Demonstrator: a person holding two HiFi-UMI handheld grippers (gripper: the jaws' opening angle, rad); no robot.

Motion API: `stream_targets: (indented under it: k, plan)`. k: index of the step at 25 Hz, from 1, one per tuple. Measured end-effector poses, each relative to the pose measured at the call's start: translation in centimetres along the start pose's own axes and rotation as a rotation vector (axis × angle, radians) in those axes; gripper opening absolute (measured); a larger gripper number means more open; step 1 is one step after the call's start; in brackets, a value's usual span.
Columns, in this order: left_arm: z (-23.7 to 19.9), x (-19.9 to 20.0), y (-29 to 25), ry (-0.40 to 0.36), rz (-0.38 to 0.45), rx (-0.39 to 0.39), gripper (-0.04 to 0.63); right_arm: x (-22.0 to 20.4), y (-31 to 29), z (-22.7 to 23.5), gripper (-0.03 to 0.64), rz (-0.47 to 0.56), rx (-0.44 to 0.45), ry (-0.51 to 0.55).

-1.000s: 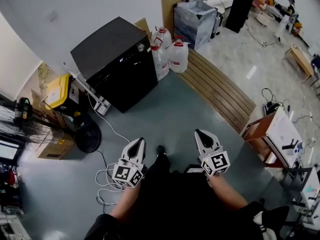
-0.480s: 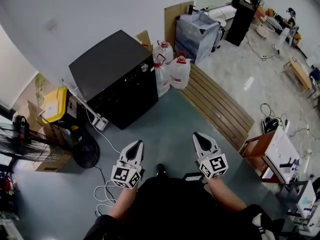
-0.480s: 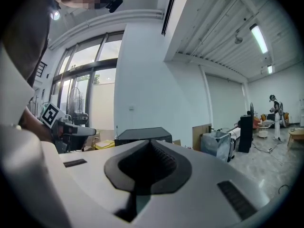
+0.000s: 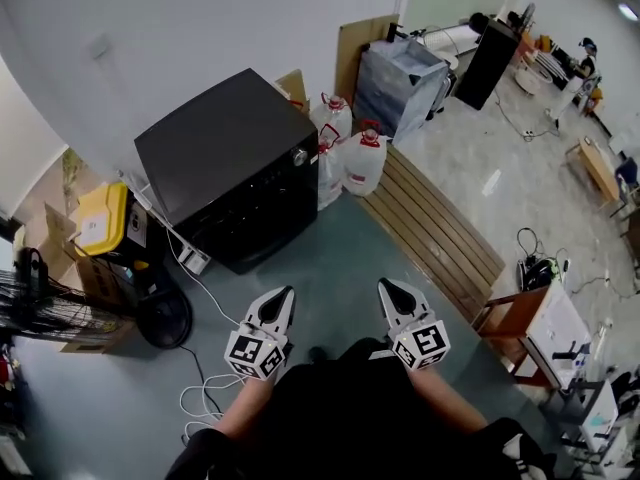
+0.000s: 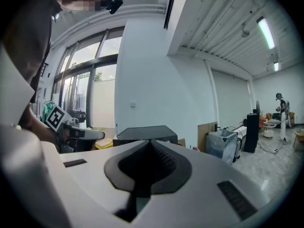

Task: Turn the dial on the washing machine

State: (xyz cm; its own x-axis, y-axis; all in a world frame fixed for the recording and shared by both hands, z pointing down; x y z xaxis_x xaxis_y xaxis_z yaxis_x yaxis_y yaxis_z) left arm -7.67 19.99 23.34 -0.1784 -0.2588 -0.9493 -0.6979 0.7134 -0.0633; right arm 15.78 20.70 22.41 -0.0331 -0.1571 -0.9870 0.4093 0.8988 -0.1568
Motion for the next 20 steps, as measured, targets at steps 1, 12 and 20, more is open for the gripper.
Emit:
stream_targets:
  k: [1,12,20]
  plan:
    - [-0.6,-0.2,-0.4,0.014,0.002,0.006,0.015,-0.2,-0.3,-0.1,0.023,-0.010,0.007,0.001]
    - [-6.3,-0.2,-7.8,0.080,-0.008,0.100,0.015,-0.7,-10.2,4.0,0.023,-0.056,0.125,-0.007]
    - [-10.2,1.7,-14.9,0.090,-0.006,0.249,0.015,0.8,-20.0,9.9,0.023,-0.060,0.284,0.046]
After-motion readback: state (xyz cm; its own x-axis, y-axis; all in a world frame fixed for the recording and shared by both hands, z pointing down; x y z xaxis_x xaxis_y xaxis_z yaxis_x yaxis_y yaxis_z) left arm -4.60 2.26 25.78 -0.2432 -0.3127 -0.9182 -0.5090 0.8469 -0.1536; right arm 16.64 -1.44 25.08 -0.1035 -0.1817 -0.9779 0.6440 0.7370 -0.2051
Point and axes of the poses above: the fingertips, and each gripper's own axes: y backward along the fingers, z to its right, x out of its top, the point moved 3 cm from there along y, backward along the fingers, and after that the axes turned 7 degrees about -x, right-handed, at the moved point
